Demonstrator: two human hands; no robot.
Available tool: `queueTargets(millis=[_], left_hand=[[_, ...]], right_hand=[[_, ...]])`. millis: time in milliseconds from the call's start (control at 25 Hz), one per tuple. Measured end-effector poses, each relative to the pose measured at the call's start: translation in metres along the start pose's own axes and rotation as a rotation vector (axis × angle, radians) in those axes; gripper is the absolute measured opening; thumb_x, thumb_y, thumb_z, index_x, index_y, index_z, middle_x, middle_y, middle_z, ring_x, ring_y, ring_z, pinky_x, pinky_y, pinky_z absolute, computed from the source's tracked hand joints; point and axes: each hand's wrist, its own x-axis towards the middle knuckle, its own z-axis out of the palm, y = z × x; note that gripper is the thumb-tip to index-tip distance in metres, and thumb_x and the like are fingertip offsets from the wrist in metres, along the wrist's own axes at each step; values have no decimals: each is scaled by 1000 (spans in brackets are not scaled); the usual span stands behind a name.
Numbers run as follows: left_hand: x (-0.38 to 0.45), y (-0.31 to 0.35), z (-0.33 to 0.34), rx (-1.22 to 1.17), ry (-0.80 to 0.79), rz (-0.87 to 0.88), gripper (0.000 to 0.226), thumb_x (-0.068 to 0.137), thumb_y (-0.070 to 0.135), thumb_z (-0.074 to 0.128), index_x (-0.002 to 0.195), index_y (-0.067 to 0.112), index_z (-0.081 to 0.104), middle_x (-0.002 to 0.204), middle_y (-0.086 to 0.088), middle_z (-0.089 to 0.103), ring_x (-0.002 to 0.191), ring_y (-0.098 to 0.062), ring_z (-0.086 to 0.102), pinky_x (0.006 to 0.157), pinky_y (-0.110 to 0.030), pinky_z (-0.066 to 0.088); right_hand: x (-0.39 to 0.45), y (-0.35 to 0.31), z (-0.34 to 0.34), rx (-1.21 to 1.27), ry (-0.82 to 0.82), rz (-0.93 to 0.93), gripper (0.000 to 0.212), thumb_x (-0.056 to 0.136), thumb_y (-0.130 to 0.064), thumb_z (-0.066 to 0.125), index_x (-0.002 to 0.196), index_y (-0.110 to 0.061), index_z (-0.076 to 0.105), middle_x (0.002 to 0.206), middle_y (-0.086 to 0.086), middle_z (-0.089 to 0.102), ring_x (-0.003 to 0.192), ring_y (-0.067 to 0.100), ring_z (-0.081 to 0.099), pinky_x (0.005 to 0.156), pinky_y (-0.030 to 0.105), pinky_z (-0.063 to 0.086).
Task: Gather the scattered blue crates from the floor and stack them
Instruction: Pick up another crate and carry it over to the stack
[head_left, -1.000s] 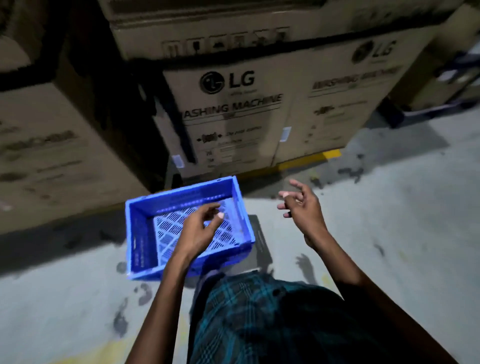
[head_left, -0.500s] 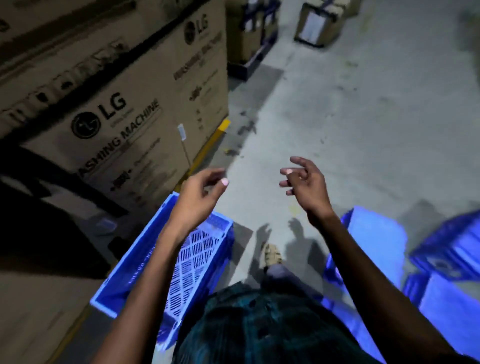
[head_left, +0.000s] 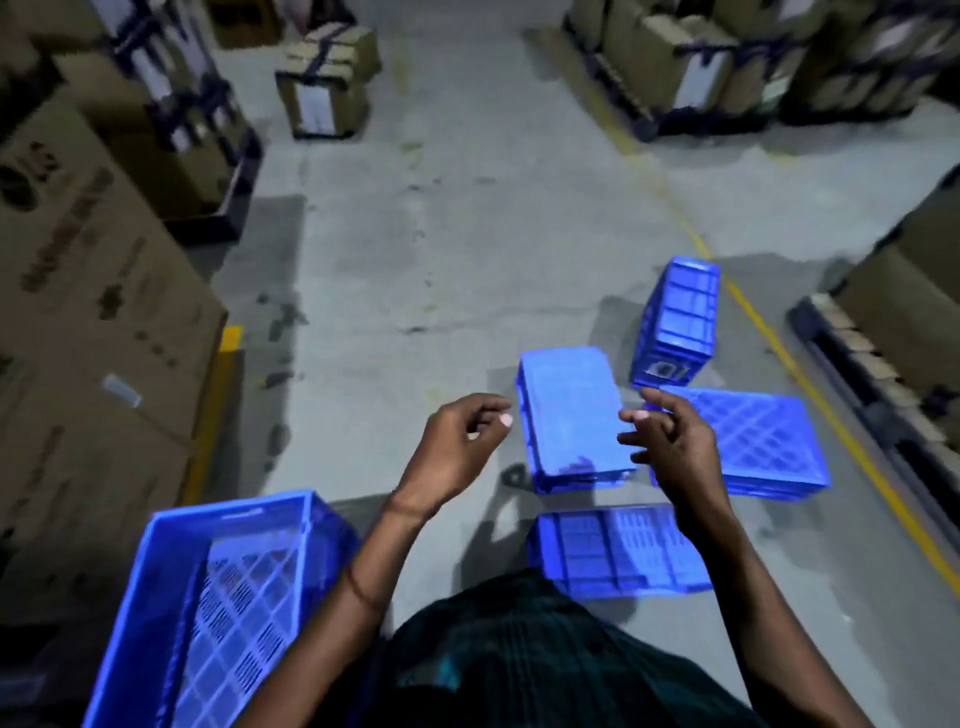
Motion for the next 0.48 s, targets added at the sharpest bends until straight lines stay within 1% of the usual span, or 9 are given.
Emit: queueTargets(millis=[40,120,200,240,280,360,400,440,480], left_hand=[[4,10,23,15,-34,7,15,92,16,68,107,16,73,87,16,70,75,11,61,73,-8,44],[14,32,68,14,-70,39,15,91,10,68,106,12,72,87,8,70,70,13,60,71,-6,44],[22,48,104,1,-96,80,16,91,8,68,106,13,71,91,-1,71,71,13,60,73,-9,46],[26,54,125,-18,-122,85,16,90,10,69,105,16,70,94,-3,72,74,11,63,76,-14,48],[28,57,143,-47,-141,83,16,89,15,70,104,19,69,96,-5,73,81,3,67,80,-21,50],[27,59,176,-107,-166,75,20,85,25,68,105,22,70,101,-6,75,95,-18,71,88,-34,52],[31,59,190,-111,-202,69,21,86,25,68,106,20,71,103,-6,75,99,-23,71,90,-36,52],[35,59,201,-91,-236,52,21,88,22,69,108,18,72,104,-4,75,101,-22,70,91,-35,52],[39,56,209,-70,-265,34,20,91,20,69,110,16,72,104,-2,75,101,-18,70,89,-29,52]], right_hand=[[0,3,-31,-4,38,-1,25,97,-11,55,113,-30,59,95,2,75,75,18,69,63,31,50],[4,12,-89,-51,98,-6,24,98,-10,54,115,-26,59,96,5,74,75,20,68,65,32,49],[10,19,-125,-97,121,-8,25,97,-8,52,117,-21,58,96,7,73,75,22,68,65,31,49],[12,25,-141,-122,135,7,26,97,-6,52,117,-20,58,93,7,73,74,24,68,65,30,49],[12,31,-155,-139,149,20,27,96,-4,51,117,-18,58,91,7,72,73,25,68,65,29,48],[12,43,-178,-159,193,36,26,92,-6,54,115,-18,59,90,9,73,71,24,69,62,26,48],[15,49,-188,-175,206,42,26,91,-9,56,115,-19,60,90,10,74,71,23,70,62,26,48],[20,53,-194,-189,227,74,26,90,-12,57,114,-21,61,91,9,74,73,22,71,64,26,48],[22,55,-198,-201,246,99,26,90,-12,58,114,-22,61,91,8,75,76,20,72,67,27,49]])
